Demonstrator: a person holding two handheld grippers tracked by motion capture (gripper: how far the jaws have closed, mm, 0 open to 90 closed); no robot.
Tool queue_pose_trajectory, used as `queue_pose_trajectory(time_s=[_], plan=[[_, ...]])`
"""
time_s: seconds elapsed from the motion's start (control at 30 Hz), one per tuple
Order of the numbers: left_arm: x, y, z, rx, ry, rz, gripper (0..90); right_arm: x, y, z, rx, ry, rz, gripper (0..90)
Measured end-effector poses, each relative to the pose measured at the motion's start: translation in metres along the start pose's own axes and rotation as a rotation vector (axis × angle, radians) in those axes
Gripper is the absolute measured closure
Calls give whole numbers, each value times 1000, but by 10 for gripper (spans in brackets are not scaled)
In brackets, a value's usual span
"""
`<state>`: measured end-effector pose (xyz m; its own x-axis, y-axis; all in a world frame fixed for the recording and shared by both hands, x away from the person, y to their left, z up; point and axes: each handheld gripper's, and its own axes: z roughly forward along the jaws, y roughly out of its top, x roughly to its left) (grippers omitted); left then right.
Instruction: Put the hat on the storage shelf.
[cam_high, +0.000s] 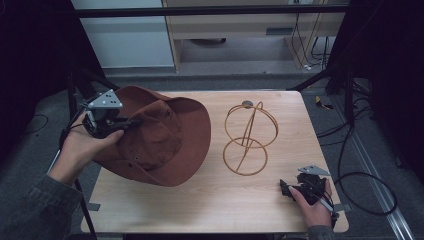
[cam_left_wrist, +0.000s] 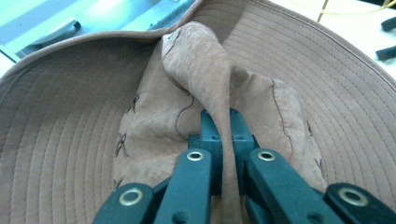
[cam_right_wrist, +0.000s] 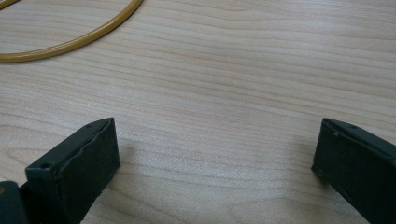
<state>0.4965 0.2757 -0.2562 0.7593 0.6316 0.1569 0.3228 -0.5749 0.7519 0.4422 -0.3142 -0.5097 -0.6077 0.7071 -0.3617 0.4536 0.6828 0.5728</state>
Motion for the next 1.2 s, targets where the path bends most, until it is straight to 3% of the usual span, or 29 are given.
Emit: queue_pose_trajectory(time_s=[0.73,1.2], plan=[[-10,33,-36,-84,-5,45,886,0,0,0,1,-1,0,5],[-16,40,-36,-97,-16,51,886,0,0,0,1,-1,0,6]])
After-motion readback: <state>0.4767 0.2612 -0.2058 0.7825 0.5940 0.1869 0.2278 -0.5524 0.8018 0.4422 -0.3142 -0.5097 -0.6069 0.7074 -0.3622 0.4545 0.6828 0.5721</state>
